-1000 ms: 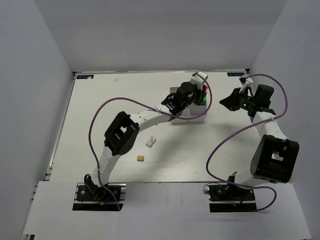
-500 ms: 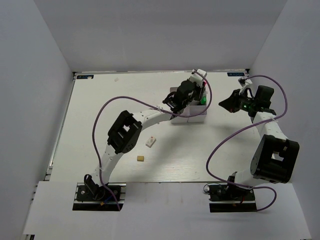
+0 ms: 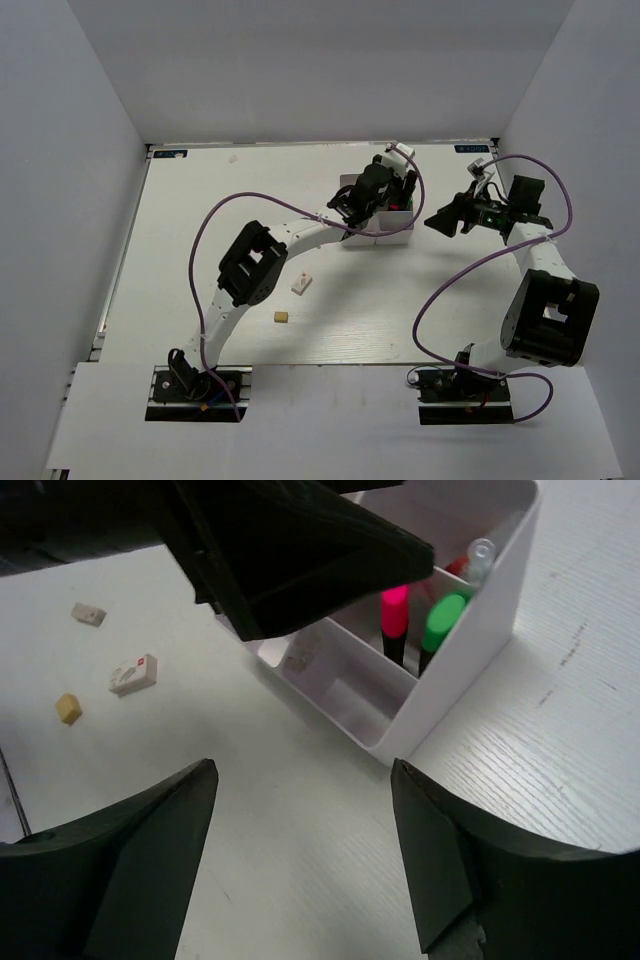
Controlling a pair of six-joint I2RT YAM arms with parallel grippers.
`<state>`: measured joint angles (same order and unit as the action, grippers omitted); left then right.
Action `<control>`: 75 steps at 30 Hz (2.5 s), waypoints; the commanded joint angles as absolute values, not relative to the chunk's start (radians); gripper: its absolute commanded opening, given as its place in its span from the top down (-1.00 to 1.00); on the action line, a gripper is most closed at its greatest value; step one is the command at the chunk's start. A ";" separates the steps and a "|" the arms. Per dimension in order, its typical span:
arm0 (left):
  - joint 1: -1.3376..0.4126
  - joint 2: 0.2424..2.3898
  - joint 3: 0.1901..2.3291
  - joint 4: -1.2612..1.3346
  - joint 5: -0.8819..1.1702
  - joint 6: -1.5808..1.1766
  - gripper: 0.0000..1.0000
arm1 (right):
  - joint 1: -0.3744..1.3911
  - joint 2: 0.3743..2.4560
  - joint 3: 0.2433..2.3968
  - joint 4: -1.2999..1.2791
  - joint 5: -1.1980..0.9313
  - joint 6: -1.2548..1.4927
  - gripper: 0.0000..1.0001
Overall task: Sort the stationery into containers
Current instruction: Place the pen in the storage box, then pick up the stationery from the center of the board.
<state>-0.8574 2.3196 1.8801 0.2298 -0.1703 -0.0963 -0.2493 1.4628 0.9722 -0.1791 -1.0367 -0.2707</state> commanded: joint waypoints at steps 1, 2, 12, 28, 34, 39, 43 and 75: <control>-0.854 2.209 1.910 0.250 -0.117 -0.118 -0.48 | -0.253 1.460 1.032 -0.300 -1.173 -0.497 -0.53; -0.854 2.195 1.901 0.259 -0.100 -0.130 -0.54 | -0.252 1.462 1.049 -0.372 -1.227 -0.543 -0.53; -0.854 1.779 1.634 0.059 -0.156 -0.222 -0.77 | -0.163 1.578 1.219 -1.309 -1.198 -1.775 -0.50; -0.845 0.925 0.873 -0.607 -0.561 -0.929 -0.99 | 0.428 1.578 1.239 -0.758 -0.778 -1.417 -0.53; -0.845 0.911 0.897 -0.963 -0.632 -1.168 -0.99 | 0.606 1.745 1.364 -0.724 -0.660 -1.377 0.04; -0.845 0.922 0.853 -1.057 -0.574 -1.325 -0.96 | 0.695 1.825 1.408 -0.703 -0.623 -1.408 0.28; -0.845 0.807 0.758 -1.019 -0.516 -1.380 -0.82 | 0.767 1.879 1.434 -0.693 -0.569 -1.445 0.04; -0.845 0.687 0.617 -1.009 -0.394 -1.410 -0.76 | 0.891 2.093 1.569 -0.750 -0.462 -1.431 0.44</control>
